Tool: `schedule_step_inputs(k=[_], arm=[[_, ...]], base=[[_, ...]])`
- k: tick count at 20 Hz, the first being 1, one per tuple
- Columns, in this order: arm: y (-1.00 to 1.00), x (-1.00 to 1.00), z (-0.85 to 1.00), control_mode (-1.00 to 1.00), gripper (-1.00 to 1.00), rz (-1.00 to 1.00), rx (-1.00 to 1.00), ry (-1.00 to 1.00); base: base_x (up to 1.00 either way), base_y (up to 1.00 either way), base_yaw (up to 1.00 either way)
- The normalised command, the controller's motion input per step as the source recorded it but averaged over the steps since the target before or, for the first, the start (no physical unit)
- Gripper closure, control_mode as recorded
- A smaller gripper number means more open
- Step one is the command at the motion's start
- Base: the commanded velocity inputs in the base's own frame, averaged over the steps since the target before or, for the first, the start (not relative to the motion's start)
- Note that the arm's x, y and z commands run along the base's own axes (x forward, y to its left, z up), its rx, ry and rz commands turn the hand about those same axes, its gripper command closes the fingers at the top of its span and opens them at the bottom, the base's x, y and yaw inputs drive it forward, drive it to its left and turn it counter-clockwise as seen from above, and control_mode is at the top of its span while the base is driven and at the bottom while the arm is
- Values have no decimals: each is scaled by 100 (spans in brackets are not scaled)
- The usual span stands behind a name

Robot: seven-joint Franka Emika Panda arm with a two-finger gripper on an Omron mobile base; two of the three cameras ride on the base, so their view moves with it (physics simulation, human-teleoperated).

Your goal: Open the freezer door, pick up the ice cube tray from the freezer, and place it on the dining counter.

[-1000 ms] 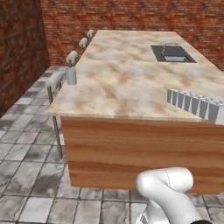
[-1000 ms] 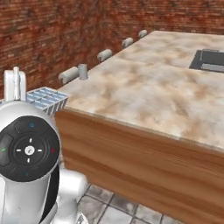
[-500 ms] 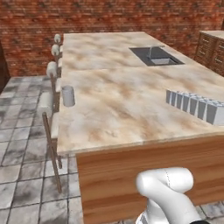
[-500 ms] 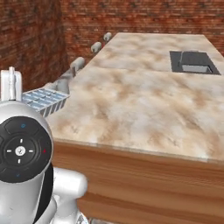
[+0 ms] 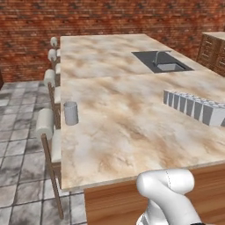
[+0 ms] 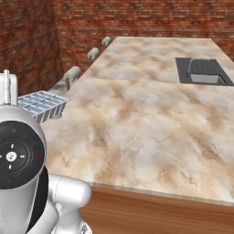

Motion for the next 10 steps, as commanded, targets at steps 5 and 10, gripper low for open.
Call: schedule_step_inputs(k=[5,10], arm=[[0,60,-25,-100,100,7,1,0],[0,100,-50,-100,100,6,1,-1]], base=[[38,0,4],[0,0,0]])
